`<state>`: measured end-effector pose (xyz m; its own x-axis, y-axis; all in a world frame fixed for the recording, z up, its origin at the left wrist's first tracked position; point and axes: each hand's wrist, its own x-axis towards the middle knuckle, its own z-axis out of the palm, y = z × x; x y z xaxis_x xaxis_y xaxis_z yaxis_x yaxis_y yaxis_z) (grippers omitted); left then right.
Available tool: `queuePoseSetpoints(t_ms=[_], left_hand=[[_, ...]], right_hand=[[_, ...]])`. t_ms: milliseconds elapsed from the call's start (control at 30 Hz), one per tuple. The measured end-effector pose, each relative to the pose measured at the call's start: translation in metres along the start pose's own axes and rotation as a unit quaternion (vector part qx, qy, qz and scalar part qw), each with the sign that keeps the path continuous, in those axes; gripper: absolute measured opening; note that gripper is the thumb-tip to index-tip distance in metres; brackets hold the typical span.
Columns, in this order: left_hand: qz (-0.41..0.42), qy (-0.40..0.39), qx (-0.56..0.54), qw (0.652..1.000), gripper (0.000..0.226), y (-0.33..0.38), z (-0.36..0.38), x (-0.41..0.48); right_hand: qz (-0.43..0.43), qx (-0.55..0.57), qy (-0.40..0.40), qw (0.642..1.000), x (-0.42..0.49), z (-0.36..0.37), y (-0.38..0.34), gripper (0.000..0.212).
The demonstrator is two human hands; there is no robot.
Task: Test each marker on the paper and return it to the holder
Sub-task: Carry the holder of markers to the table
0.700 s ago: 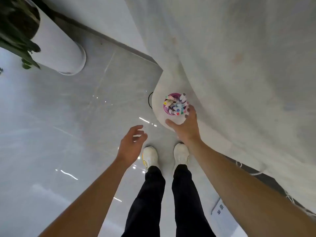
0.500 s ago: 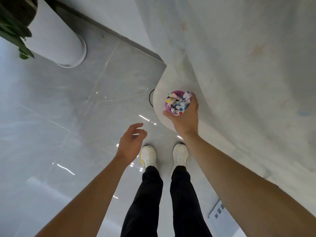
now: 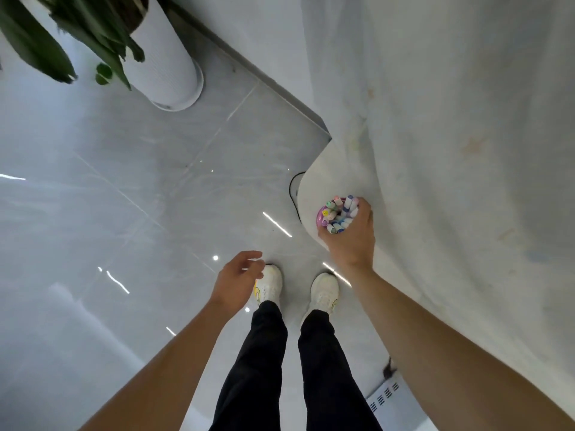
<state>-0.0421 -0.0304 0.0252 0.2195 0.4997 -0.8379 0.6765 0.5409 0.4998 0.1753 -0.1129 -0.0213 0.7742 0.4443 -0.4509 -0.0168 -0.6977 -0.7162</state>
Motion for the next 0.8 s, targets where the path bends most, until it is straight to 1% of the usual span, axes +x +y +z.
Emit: queuePoseSetpoints(t_ms=[100,167,267,400,500,600,800], left_hand=[[0.001,0.022,-0.032,0.999,0.038,0.003,-0.004,-0.034],[0.002,0.034,-0.054,0.998,0.037,0.004,-0.006,-0.059],[0.007,0.072,-0.104,0.992,0.036,0.004,-0.016,-0.099],[0.022,0.126,-0.161,0.979,0.021,0.002,-0.031,-0.15],[0.031,0.16,-0.212,0.963,0.02,-0.002,-0.042,-0.187],[0.053,0.189,-0.263,0.945,0.02,-0.006,-0.055,-0.218],[0.066,0.263,-0.341,0.9,0.021,-0.028,-0.092,-0.266]], right_hand=[[-0.017,-0.011,-0.023,1.0,-0.029,-0.024,-0.012,0.074],[-0.034,-0.027,-0.039,0.998,-0.05,-0.041,-0.02,0.072],[-0.066,-0.04,-0.06,0.995,-0.078,-0.064,-0.041,0.073],[-0.114,-0.058,-0.098,0.987,-0.108,-0.082,-0.077,0.074],[-0.15,-0.069,-0.134,0.977,-0.131,-0.091,-0.106,0.069],[-0.186,-0.074,-0.172,0.965,-0.153,-0.094,-0.136,0.07],[-0.243,-0.109,-0.224,0.937,-0.191,-0.072,-0.186,0.069]])
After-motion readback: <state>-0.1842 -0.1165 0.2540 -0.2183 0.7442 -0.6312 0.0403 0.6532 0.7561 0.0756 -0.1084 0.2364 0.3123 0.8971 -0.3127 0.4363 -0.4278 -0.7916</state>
